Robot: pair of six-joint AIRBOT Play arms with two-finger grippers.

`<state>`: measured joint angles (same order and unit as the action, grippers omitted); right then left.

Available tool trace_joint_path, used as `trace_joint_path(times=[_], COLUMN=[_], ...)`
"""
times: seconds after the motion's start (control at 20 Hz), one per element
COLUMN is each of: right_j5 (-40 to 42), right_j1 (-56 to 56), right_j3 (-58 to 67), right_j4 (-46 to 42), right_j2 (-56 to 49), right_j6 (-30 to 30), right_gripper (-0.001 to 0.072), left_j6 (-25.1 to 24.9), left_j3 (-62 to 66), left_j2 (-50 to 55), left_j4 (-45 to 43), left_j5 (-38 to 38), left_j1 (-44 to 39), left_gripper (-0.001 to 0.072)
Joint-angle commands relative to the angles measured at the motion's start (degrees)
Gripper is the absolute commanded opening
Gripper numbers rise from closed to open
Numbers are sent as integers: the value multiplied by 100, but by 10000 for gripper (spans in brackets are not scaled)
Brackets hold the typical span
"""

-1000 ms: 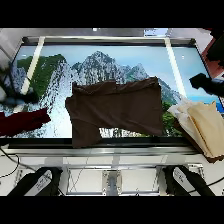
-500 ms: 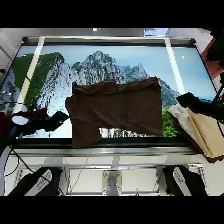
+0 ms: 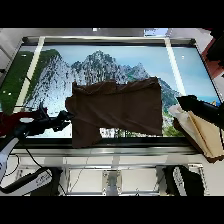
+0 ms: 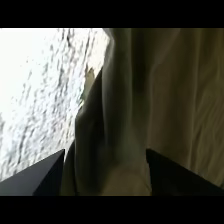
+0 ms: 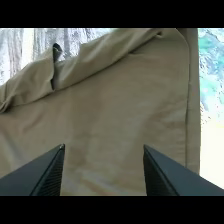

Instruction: Fold the shirts.

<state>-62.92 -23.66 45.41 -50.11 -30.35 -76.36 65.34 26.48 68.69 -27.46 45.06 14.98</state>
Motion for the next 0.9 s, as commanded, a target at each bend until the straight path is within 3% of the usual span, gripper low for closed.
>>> trace_joint_path(times=[0.0, 0.1, 0.15, 0.25, 0.35, 0.55, 0.7, 0.85], right_j5=[-177, -509, -704, -1163, -1449, -1228, -463, 555], right_j1=[-4, -4, -2, 11, 94, 210, 210, 210], right_j3=[-7, -11, -66, -411, -1038, -2527, -3480, -4186], right_j4=[105, 76, 87, 87, 85, -2, 345, 1126], right_j2=[236, 247, 247, 251, 262, 262, 260, 256], right_j6=[-197, -581, -752, -1169, -1530, -2328, -2863, -2889], right_gripper=[542, 542, 542, 543, 543, 542, 542, 541], left_j6=[-70, -85, -153, -341, -682, -992, -990, -990], left_j3=[-4, -4, -4, -4, -4, -4, -4, -2], left_j2=[90, 90, 90, 90, 92, 90, 90, 90], left_j4=[92, 153, 219, 387, 702, 1211, 1215, 1252], left_j5=[-304, -365, -337, -299, -286, -133, -109, -39], left_j1=[0, -2, -9, -31, -122, -254, -260, -260], left_gripper=[463, 460, 425, 6, 9, 10, 10, 10])
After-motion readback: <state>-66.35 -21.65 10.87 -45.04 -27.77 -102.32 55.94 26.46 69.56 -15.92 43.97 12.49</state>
